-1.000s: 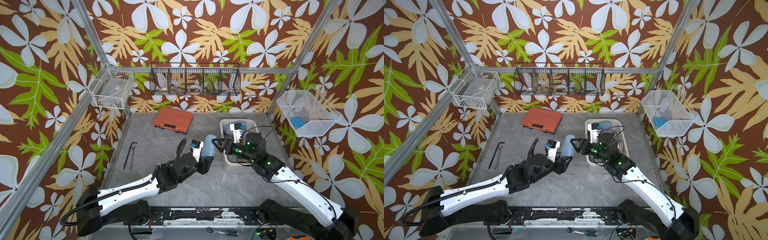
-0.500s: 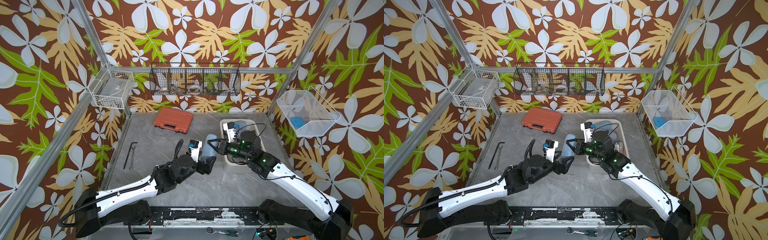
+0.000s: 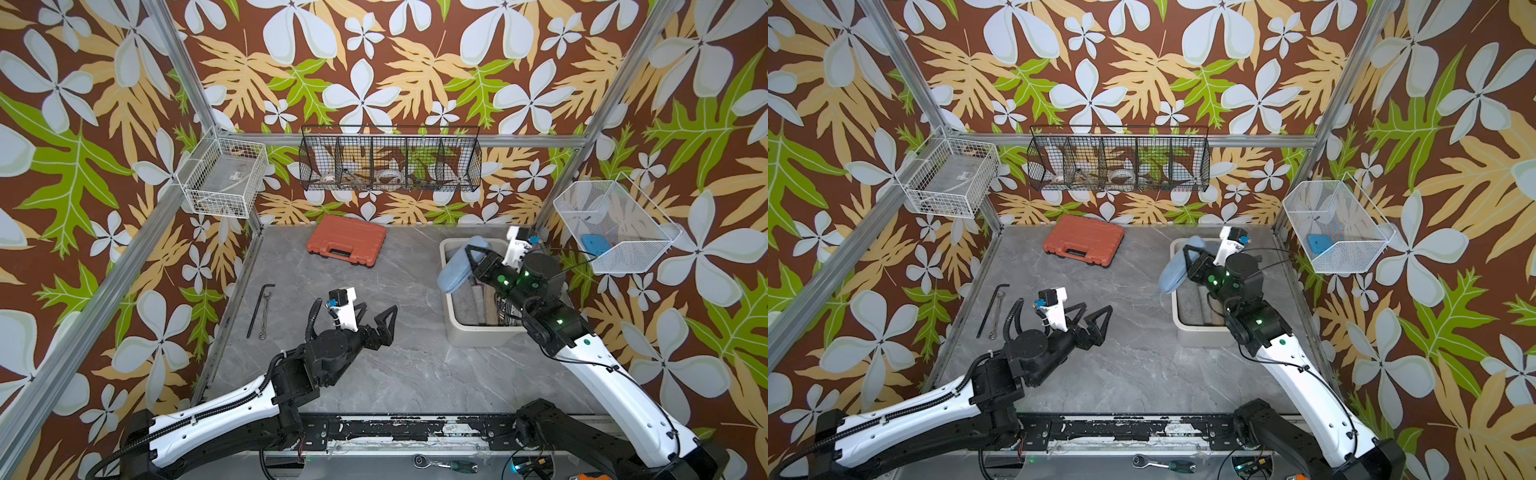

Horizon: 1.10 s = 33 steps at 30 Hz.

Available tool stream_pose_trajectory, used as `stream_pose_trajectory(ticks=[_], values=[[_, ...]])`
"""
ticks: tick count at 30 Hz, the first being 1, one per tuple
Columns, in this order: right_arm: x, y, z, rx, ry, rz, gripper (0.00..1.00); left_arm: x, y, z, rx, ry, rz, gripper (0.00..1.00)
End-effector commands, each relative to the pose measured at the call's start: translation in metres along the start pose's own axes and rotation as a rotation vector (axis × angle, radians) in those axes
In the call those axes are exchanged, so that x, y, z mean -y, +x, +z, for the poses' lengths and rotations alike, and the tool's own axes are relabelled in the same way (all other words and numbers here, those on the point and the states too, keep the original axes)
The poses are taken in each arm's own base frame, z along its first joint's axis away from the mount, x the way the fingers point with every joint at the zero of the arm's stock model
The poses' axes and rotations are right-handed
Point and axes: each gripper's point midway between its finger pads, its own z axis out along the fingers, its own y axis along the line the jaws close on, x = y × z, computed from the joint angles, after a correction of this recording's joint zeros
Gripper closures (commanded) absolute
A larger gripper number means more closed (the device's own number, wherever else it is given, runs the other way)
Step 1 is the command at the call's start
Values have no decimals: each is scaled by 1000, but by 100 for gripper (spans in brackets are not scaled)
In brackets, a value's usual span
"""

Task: Put the glasses cases into the storage boxes
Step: Place the glasses case in the storage box.

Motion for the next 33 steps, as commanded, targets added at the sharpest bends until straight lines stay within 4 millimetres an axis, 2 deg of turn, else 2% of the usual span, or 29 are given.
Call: stream_pose_trajectory(ticks=[1, 4, 8, 12, 15, 18, 24, 28, 30, 33], values=[[27, -33, 3, 166, 14, 179, 81, -15, -6, -7, 44, -48, -63, 0], [53, -43, 14, 244, 31, 294, 81, -18, -4, -11, 40, -45, -82, 0], [82, -40, 22, 297, 100, 344, 78, -16, -4, -10, 25, -47, -80, 0], [103, -22, 24, 241, 172, 345, 63, -15, -2, -7, 18, -51, -80, 0], [117, -8, 15, 213, 225, 334, 64, -7, 1, -1, 9, -28, -64, 0], [126, 5, 6, 182, 263, 315, 50, 7, 5, 13, -26, -11, -19, 0], [127, 33, -3, 13, 290, 223, 36, 47, 12, 49, -75, 51, 57, 0], [124, 37, -23, -15, 304, 178, 34, 79, 16, 74, -120, 107, 53, 6], [122, 41, -33, -25, 300, 163, 34, 88, 26, 90, -164, 107, 46, 9], [113, 34, -50, -16, 293, 99, 33, 102, 47, 111, -246, 118, 4, 13]])
